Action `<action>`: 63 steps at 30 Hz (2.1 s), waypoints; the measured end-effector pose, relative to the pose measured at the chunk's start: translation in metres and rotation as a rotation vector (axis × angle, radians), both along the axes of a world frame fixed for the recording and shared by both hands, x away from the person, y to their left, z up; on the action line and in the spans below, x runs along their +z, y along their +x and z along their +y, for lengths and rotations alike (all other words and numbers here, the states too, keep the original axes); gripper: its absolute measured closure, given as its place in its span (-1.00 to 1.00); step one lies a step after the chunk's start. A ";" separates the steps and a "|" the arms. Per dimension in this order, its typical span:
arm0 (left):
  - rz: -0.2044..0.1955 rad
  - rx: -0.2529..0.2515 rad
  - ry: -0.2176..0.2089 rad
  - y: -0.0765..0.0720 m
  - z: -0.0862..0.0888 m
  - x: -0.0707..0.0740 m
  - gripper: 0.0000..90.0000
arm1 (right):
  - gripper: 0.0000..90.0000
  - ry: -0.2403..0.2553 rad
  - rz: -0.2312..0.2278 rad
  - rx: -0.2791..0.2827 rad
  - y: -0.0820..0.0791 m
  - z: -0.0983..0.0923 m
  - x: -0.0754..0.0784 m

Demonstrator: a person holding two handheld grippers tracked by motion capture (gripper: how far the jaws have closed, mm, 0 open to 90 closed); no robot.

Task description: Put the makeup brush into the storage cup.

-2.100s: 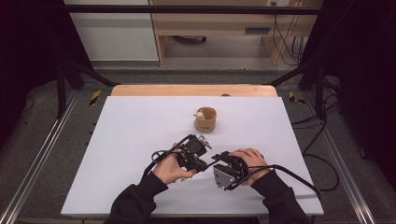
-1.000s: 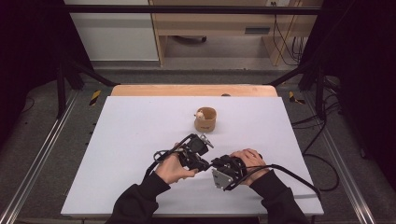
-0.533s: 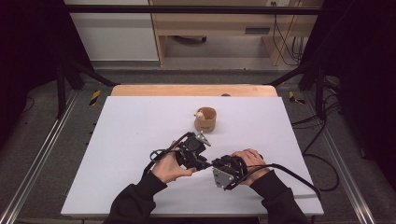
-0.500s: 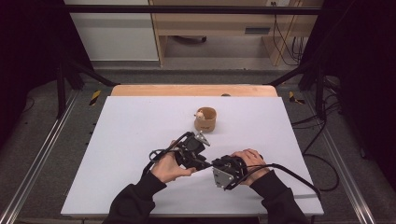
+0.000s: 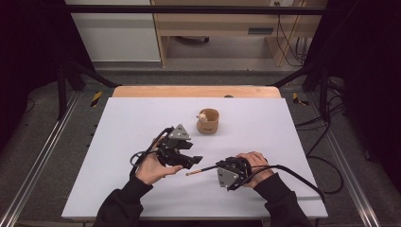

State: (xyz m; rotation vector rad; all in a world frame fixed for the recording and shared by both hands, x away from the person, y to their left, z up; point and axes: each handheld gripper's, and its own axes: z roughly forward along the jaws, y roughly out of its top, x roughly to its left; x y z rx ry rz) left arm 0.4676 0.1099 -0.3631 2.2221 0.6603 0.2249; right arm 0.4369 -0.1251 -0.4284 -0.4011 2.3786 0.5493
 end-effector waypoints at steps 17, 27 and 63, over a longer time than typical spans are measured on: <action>-0.105 0.095 -0.192 -0.011 0.047 -0.016 -0.64 | 0.88 0.067 0.052 -0.080 0.000 -0.016 -0.004; -0.146 0.149 -0.252 -0.019 0.064 -0.028 -0.72 | 0.88 0.135 0.093 -0.115 0.001 -0.023 -0.004; -0.173 0.194 -0.353 -0.035 0.051 -0.057 -0.73 | 0.88 0.494 0.357 -0.300 0.004 -0.027 -0.005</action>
